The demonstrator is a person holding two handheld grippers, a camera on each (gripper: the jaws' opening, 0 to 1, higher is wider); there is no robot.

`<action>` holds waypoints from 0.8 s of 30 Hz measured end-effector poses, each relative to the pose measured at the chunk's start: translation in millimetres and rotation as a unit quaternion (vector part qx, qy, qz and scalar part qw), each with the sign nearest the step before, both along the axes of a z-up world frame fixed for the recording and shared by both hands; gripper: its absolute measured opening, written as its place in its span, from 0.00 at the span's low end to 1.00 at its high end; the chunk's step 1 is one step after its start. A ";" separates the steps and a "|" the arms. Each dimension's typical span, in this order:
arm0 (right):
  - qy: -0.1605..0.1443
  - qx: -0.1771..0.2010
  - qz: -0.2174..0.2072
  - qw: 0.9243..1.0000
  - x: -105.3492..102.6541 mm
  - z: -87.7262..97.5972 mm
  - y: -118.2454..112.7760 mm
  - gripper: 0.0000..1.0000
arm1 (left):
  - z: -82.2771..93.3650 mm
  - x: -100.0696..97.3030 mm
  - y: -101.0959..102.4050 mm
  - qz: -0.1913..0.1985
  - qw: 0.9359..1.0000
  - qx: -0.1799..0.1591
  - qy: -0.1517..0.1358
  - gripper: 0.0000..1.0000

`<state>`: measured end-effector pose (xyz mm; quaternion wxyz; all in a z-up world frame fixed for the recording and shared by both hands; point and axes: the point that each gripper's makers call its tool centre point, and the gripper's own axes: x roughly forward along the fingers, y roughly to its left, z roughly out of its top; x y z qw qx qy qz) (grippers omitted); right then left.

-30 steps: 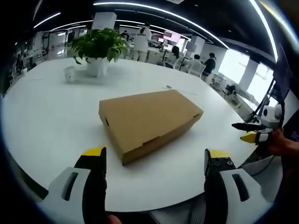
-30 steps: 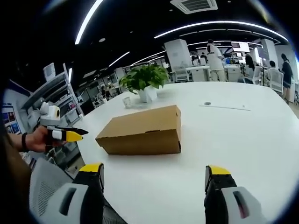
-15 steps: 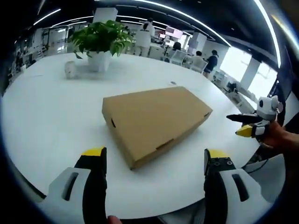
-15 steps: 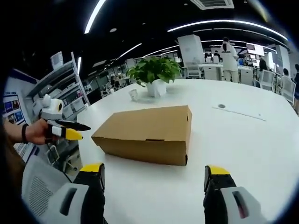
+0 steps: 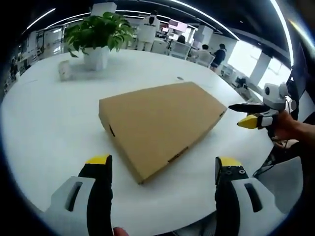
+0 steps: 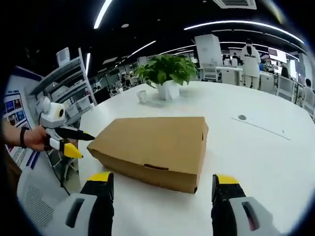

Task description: Operate the shoe box by opening the lid, removing the specified soft item, and placing it in the target area until the item is outside and the box remains undamaged.

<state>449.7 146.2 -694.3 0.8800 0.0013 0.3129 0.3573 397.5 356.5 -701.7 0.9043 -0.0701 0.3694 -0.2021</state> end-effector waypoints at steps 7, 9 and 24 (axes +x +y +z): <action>0.006 -0.009 0.013 1.000 12.4 -6.4 12.1 0.80 | -3.4 9.6 1.2 -0.004 1.000 0.004 0.005 0.85; 0.007 -0.014 0.015 1.000 15.1 -7.4 12.0 0.79 | -4.7 14.5 2.3 -0.005 1.000 0.008 0.005 0.84; 0.003 -0.034 0.017 0.999 26.8 -16.7 20.2 0.70 | -17.6 28.1 2.9 0.003 0.999 0.030 0.014 0.77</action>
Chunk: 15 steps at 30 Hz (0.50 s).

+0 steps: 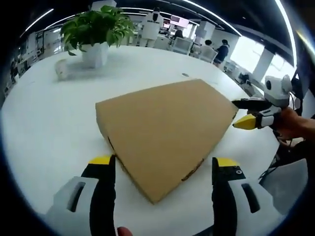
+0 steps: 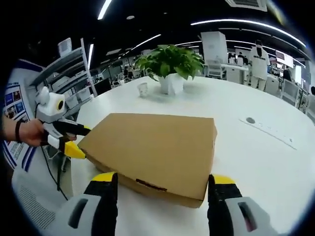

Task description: Operate the shoe box by opening the lid, removing the specified soft item, and placing it in the target area until the item is outside and the box remains undamaged.

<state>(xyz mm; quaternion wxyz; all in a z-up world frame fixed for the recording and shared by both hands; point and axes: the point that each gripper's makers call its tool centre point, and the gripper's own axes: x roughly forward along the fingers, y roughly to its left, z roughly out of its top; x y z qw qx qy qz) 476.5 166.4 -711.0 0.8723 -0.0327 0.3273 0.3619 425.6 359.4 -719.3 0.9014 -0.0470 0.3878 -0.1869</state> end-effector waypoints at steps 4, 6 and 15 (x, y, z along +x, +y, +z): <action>0.005 0.006 0.000 1.000 2.2 -0.5 1.6 0.71 | -6.5 1.7 0.7 -0.004 1.000 0.013 0.011 0.76; 0.004 0.008 0.004 1.000 2.5 -0.7 1.5 0.71 | -7.9 1.8 -1.0 -0.010 1.000 0.019 0.015 0.76; -0.006 0.017 -0.006 1.000 0.8 -1.1 2.6 0.70 | -7.7 -1.1 0.6 -0.024 0.999 0.035 0.017 0.73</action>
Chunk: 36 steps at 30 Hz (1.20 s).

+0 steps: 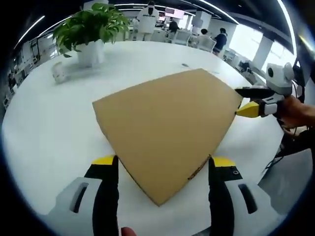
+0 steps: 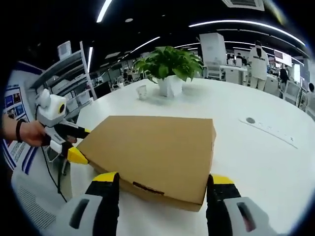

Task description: Operate the shoe box by opening the lid, removing the specified soft item, and placing it in the target area until the item is outside and the box remains undamaged.

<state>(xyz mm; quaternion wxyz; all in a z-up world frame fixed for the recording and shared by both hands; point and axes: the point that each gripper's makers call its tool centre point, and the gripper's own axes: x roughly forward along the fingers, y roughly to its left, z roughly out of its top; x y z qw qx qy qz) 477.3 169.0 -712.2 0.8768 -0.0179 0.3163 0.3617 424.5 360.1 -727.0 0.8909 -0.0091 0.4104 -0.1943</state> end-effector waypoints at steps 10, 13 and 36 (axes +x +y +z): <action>-0.003 0.009 -0.024 1.000 -13.7 0.9 -3.5 0.69 | 0.9 -4.9 1.0 -0.012 1.000 0.001 0.009 0.71; 0.000 0.015 -0.028 0.999 -18.7 3.7 -3.0 0.68 | 1.4 -7.2 1.2 -0.018 1.000 -0.001 0.010 0.71; -0.004 0.021 -0.031 0.999 -38.5 15.6 -2.8 0.70 | 10.6 -21.2 -0.2 -0.016 0.999 -0.027 -0.005 0.71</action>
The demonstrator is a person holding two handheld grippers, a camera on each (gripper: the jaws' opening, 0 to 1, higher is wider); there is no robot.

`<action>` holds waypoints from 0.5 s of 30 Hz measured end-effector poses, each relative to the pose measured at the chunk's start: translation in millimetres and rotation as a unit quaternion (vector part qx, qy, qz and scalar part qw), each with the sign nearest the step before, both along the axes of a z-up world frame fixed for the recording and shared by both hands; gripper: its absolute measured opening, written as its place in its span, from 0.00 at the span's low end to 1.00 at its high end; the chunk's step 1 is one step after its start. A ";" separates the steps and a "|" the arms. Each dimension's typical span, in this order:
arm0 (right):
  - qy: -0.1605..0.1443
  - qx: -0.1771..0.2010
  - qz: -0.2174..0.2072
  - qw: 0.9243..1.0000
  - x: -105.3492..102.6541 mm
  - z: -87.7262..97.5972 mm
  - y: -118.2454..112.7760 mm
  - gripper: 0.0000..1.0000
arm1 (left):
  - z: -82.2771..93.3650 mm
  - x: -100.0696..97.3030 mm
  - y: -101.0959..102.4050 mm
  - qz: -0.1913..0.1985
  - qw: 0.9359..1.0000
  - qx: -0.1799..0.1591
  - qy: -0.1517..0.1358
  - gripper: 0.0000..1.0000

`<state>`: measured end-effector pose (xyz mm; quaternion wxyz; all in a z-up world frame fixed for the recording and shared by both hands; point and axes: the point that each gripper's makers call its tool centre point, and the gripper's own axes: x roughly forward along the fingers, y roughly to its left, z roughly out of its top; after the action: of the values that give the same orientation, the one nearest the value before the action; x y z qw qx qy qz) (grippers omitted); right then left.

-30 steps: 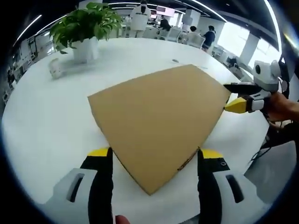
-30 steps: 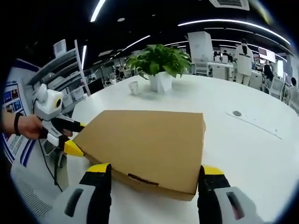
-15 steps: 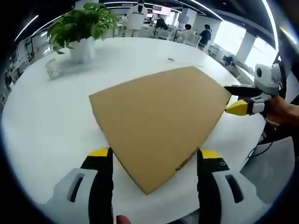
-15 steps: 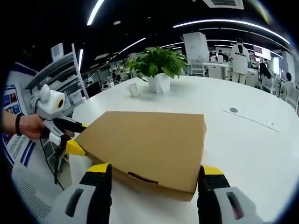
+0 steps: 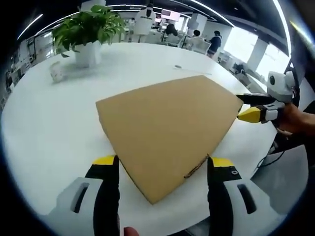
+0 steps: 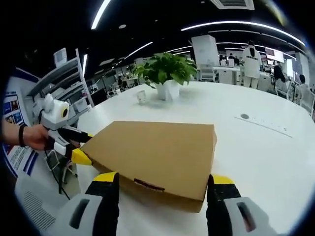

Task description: Operate the shoe box by opening the lid, removing the specified soft item, and placing it in the target area until the item is outside and the box remains undamaged.

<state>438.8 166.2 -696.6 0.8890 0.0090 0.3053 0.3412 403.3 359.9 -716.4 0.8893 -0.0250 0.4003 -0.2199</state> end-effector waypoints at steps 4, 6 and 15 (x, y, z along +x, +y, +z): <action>-0.001 0.006 -0.004 1.000 -4.4 -0.8 -2.9 0.67 | -0.4 -1.3 0.4 -0.006 1.000 0.004 -0.001 0.71; 0.000 0.006 -0.005 1.000 -6.9 -0.2 -3.7 0.65 | -0.9 -2.3 0.8 -0.009 1.000 0.004 -0.002 0.71; 0.000 0.011 0.000 1.000 -19.7 0.5 1.1 0.71 | -0.2 -16.7 1.9 -0.010 1.000 0.002 -0.001 0.70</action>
<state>419.1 167.4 -696.1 0.8886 0.0184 0.3020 0.3448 386.7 361.8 -716.6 0.8877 -0.0191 0.3996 -0.2277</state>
